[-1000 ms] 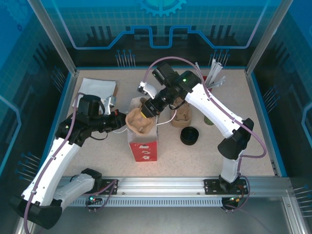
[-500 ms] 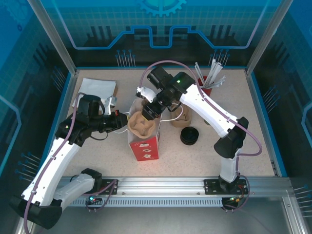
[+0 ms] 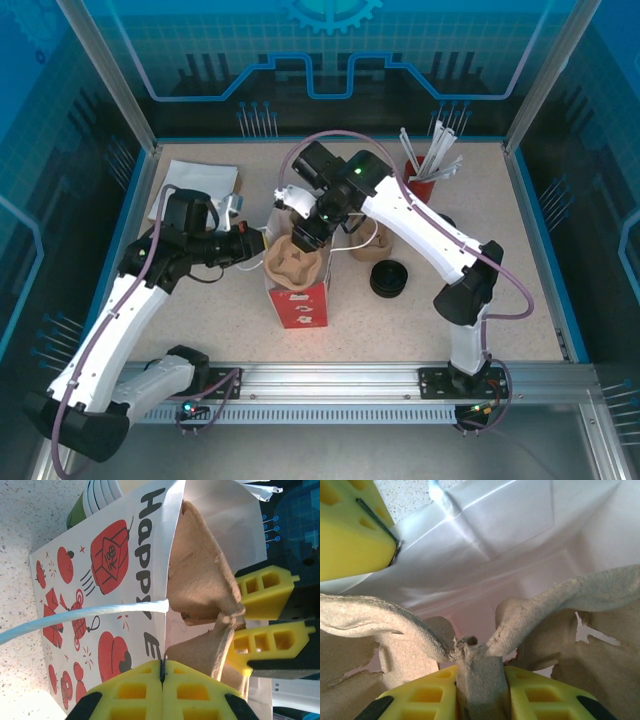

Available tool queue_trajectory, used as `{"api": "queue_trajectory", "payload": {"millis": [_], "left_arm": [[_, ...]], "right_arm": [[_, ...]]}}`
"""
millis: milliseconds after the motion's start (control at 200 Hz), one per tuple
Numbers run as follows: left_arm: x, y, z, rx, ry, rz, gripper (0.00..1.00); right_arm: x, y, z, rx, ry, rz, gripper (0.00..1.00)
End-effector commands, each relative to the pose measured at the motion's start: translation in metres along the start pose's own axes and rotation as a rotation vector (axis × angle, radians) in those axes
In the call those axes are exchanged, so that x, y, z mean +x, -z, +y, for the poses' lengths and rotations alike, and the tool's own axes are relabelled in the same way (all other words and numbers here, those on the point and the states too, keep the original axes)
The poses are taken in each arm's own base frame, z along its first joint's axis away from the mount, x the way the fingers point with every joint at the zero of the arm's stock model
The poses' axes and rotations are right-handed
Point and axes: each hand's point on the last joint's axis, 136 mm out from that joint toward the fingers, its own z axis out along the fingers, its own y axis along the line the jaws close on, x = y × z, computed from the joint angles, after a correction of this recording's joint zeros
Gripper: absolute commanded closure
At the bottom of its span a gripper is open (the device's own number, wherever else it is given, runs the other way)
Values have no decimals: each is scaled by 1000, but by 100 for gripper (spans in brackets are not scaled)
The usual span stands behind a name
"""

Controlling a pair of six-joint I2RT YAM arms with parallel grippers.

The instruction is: Pack the takeout coffee

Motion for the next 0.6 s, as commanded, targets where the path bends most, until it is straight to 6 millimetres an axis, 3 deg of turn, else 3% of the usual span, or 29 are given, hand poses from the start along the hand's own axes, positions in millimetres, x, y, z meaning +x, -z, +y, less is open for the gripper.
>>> {"api": "queue_trajectory", "payload": {"millis": [0,595], "left_arm": [[-12,7,-14,30,-37,-27,100],[-19,1,-21,49,-31,-10,100]], "right_arm": [[9,-4,0,50,58,66,75],[14,-13,-1,146,190,129,74]]}}
